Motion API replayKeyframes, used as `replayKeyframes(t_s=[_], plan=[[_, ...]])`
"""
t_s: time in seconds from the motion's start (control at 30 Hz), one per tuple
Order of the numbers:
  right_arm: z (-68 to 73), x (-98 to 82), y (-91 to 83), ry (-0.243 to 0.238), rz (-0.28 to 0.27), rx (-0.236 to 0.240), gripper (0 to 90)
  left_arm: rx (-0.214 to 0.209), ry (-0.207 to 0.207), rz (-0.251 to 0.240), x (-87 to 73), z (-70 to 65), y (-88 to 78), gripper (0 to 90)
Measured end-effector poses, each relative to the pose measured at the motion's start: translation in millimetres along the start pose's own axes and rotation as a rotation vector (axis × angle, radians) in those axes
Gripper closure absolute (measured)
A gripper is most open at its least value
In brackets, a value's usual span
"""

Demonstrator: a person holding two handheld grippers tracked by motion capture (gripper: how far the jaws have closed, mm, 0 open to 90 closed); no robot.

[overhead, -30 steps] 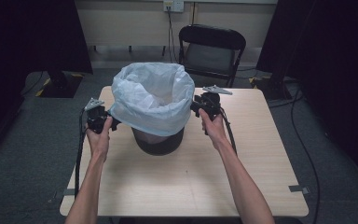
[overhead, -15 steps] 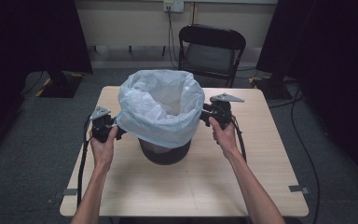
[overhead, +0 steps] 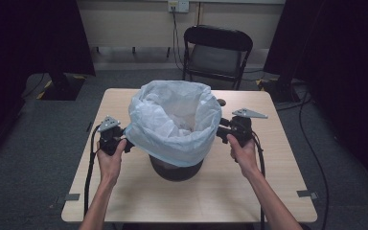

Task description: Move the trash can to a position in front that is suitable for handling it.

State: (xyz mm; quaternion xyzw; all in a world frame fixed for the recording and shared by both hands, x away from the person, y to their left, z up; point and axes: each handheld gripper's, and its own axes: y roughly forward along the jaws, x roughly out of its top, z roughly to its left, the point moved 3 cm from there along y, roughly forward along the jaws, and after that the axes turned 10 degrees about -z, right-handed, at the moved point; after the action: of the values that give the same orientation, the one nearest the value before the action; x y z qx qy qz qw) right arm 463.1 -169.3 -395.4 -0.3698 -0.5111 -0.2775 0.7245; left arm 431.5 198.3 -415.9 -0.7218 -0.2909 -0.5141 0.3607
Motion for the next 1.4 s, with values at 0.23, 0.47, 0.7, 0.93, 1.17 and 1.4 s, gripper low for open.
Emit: replayKeyframes(t_s=[0.23,0.47,0.7,0.93,1.17,1.4], plan=[[-4.2,-6.8,-21.6,0.004,-0.008,0.028,46.9,-0.039,0.007,0.022,-2.4,-17.0,-2.1,48.4],[-15.0,-14.1,-45.5,0.038,-0.008,0.067,44.2,-0.111,0.01,0.043,-6.5,-35.4,-5.2,47.8],[-10.6,-13.3,-63.1,0.02,0.015,0.049,47.4,-0.146,0.038,0.079,-7.3,-48.3,-13.6,46.4],[-10.0,-16.4,-80.4,0.047,0.029,0.104,46.5,-0.248,-0.007,0.106,-12.1,-49.6,-18.1,43.8],[-18.0,-13.5,-76.1,-0.011,0.109,0.086,28.0,-0.158,0.012,0.148,-10.8,-36.9,-17.5,30.4],[-23.7,-5.3,-80.3,0.005,0.053,0.108,28.2,-0.122,0.002,0.093,2.7,-18.7,-34.0,27.9]])
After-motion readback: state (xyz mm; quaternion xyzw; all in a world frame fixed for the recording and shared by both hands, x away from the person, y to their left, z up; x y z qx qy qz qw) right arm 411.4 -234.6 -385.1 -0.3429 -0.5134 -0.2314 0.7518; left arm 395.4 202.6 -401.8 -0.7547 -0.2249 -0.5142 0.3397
